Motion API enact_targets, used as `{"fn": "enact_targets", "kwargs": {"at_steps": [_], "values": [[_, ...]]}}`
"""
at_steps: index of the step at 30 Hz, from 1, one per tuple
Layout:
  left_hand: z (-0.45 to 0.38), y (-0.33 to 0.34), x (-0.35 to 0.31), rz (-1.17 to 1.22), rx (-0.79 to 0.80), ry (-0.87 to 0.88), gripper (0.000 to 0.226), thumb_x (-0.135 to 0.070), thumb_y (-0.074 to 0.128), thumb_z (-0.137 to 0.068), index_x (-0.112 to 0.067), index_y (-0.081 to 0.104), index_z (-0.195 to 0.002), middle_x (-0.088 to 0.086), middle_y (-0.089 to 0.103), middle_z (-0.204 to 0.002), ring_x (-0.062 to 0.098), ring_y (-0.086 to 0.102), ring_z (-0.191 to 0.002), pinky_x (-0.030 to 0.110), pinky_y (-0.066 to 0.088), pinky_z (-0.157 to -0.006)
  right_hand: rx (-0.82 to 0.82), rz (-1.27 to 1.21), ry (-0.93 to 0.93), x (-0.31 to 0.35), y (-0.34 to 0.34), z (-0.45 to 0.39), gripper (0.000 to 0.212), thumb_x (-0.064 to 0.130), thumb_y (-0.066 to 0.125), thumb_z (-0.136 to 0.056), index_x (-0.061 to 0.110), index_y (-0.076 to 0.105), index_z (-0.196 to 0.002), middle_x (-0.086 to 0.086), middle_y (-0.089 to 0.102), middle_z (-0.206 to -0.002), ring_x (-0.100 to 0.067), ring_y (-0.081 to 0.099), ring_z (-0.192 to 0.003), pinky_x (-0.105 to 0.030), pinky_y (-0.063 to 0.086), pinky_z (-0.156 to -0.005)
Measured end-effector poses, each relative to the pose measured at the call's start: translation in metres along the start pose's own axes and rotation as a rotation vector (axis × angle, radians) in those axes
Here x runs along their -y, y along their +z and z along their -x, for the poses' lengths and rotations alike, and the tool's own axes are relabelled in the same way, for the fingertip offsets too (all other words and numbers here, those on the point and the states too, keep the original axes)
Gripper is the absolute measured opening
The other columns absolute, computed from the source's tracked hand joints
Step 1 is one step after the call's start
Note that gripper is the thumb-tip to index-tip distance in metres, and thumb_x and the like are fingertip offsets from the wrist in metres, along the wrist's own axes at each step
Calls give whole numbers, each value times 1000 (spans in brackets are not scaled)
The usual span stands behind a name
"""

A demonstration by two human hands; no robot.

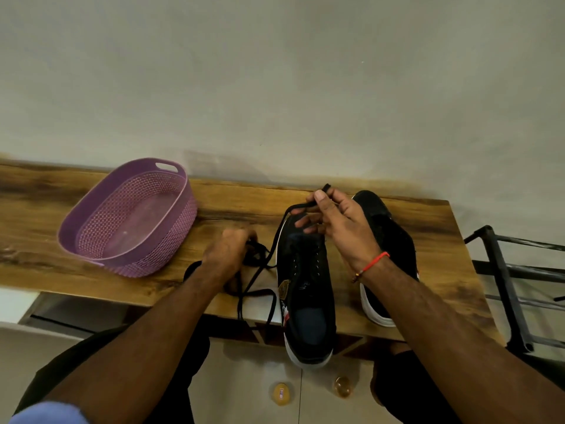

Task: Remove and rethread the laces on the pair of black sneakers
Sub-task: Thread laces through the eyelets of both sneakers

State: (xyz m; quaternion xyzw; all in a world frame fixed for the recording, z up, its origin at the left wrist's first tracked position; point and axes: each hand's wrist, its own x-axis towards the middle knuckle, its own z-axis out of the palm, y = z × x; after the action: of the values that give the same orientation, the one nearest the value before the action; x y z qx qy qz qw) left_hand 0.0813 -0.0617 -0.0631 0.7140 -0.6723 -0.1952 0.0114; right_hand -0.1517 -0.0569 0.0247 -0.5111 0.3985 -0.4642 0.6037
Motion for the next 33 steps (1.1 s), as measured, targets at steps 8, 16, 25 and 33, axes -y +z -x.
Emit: {"fn": "enact_targets", "kwargs": {"at_steps": [8,16,25,33], "values": [[-37,-38,38,-221,-195,-239,36,-2,67,-88,-10,54,-120,15,54,-122,36,62,-106,48,59,-82,23,11,17,3,-4,1,27,23,44,-106,-1,56,-111,-15,75,-98,-23,71,-78,-28,56,-68],[-26,-50,28,-443,-140,-182,57,-17,68,-92,-17,41,-143,11,41,-142,35,50,-124,47,54,-87,33,29,32,4,-5,-1,26,23,44,-105,1,56,-110,-13,76,-96,-23,71,-79,-29,56,-69],[31,-53,39,-371,410,106,52,-29,75,-89,-34,47,-133,-2,37,-137,15,49,-112,35,51,-89,29,30,35,7,-4,4,27,24,44,-105,2,57,-110,-12,76,-96,-22,72,-79,-29,56,-69],[12,-50,52,-600,69,49,33,-21,60,-98,-29,54,-128,0,51,-133,21,50,-118,34,46,-85,26,26,42,8,-6,2,26,24,44,-105,2,57,-111,-14,75,-98,-24,71,-80,-30,56,-69]]}}
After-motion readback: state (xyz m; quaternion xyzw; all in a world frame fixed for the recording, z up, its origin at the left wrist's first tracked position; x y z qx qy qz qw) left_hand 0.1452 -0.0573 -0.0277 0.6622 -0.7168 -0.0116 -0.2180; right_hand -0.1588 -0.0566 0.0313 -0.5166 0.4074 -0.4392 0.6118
